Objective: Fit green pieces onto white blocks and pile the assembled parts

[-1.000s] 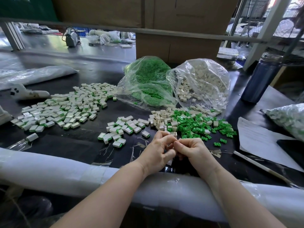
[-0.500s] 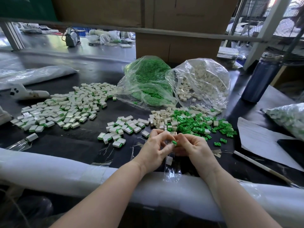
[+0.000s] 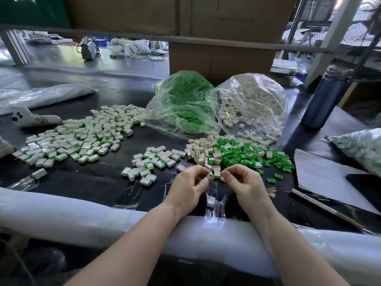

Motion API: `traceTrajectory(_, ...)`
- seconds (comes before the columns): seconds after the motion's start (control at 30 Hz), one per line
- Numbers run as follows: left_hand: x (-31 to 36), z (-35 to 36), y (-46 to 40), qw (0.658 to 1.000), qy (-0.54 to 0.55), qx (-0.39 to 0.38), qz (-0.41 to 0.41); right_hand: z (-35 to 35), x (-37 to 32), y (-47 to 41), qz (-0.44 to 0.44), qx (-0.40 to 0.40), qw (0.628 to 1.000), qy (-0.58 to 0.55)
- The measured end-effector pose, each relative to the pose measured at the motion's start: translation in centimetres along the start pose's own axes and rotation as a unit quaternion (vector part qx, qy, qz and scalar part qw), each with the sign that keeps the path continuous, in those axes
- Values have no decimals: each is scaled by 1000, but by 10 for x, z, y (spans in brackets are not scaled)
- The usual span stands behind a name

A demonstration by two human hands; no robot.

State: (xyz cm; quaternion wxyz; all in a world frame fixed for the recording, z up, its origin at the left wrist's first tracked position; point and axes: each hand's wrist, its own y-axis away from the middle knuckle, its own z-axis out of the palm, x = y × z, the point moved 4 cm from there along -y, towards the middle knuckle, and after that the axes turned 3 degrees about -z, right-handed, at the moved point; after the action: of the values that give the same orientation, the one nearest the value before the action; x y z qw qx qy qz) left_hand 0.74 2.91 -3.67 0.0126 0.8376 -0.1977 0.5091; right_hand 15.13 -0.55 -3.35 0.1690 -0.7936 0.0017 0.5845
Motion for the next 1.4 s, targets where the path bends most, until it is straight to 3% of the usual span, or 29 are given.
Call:
traceTrajectory(0.13,-7,-12,0,992,16,110,-67,-10,5,0,9,79,996,51)
traceTrajectory(0.23,-11,-18,0,983,-44,164,-72,-17,11,0,34,129,989,72)
traceTrajectory(0.47,-16,-9,-2,970,-173,103,-137,-27,19,-3,85,174,972,136)
traceTrajectory(0.67,-16,-5,-3,958,-232,84,-143,-26,25,-3,113,148,963,195)
traceTrajectory(1.0,-12,-6,-4,960,-240,114,-91,-16,13,-5,82,93,938,325)
traceTrajectory(1.4,-4,8,-29,962,-246,69,-95,-12,7,-19,70,7,879,472)
